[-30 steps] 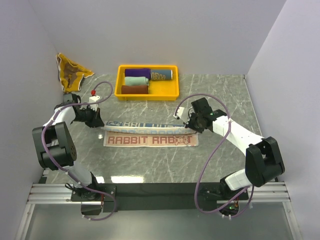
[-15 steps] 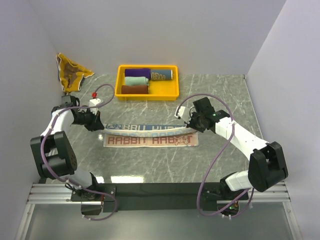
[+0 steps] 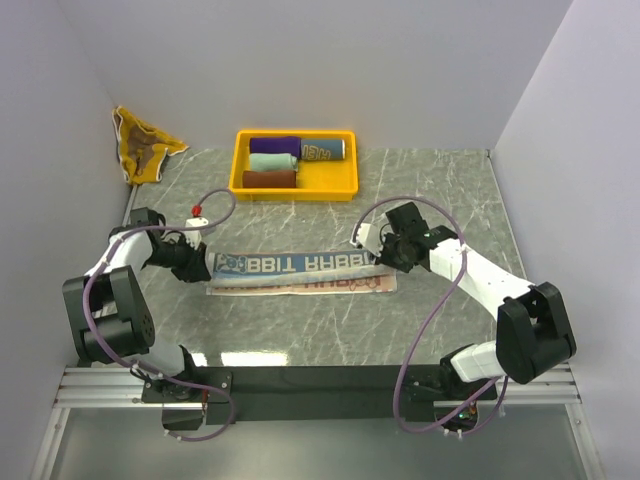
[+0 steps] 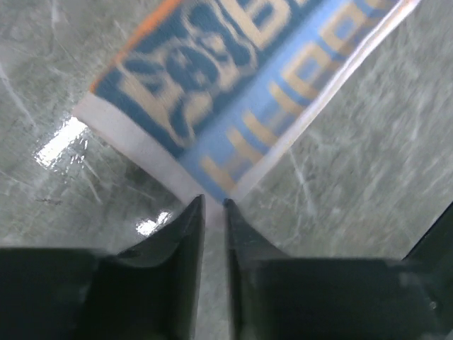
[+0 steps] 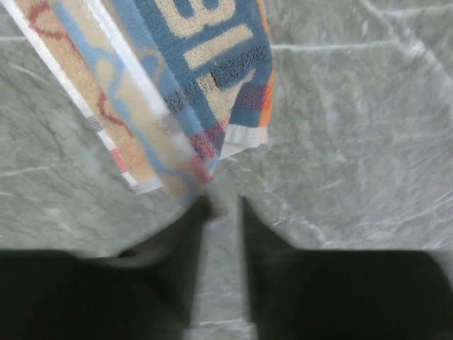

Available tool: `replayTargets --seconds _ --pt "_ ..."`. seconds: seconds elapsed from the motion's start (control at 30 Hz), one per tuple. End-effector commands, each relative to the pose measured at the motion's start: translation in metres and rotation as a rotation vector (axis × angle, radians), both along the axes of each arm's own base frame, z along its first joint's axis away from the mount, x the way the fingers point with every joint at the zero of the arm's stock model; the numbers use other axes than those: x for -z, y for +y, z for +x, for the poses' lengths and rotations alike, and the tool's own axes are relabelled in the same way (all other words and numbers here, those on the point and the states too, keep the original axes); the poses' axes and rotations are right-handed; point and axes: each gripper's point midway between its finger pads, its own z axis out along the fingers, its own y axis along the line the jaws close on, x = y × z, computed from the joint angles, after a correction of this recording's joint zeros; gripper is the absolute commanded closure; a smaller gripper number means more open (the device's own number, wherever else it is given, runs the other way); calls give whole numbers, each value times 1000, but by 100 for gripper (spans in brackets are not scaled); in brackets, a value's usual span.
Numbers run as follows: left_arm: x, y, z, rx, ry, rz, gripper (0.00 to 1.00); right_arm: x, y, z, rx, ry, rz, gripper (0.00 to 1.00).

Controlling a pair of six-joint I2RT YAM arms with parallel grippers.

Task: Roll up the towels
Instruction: Fold the towel

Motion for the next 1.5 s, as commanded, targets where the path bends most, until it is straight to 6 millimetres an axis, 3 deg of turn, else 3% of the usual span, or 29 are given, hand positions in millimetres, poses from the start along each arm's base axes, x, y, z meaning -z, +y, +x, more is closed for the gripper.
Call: replayTargets --seconds 0.0,0.03,0.13,0.27,0.4,0.57,0.63,0.67,0.7,0.77,0.9,0.93,1.27,1.47 --pt "-3 5 0 24 -26 32 65 -9 -2 -2 -1 -22 -8 58" --pt "-7 5 0 27 -34 34 60 -10 -4 -2 10 -21 -5 47" --pt "-20 5 0 23 -61 42 51 -25 -6 -7 28 -18 17 44" --pt "-32 7 11 -28 -92 33 51 -54 -5 -17 75 19 97 42" --pt "-47 7 38 -133 -85 -34 51 -61 -11 -24 138 91 164 42" --pt "-44 11 66 -209 -45 -80 50 -65 -33 -14 272 164 249 41" --pt "-41 12 74 -227 -32 -94 50 -51 -33 -10 351 249 260 43" --pt "-41 12 78 -234 -36 -98 49 -54 -28 -3 366 270 278 44" --pt "-43 12 82 -246 -31 -105 49 -38 -25 0 404 348 275 49" --pt "-38 13 85 -261 -14 -112 48 -37 -16 8 504 437 344 53" --pt "-34 11 85 -282 10 -123 45 -18 -12 19 668 590 419 53" --pt "-33 10 84 -282 10 -121 40 -16 -12 22 707 603 433 52" --pt "-6 11 83 -376 73 -118 39 17 4 26 806 787 501 53" --pt "5 8 71 -369 141 -116 47 29 7 21 820 836 505 57"
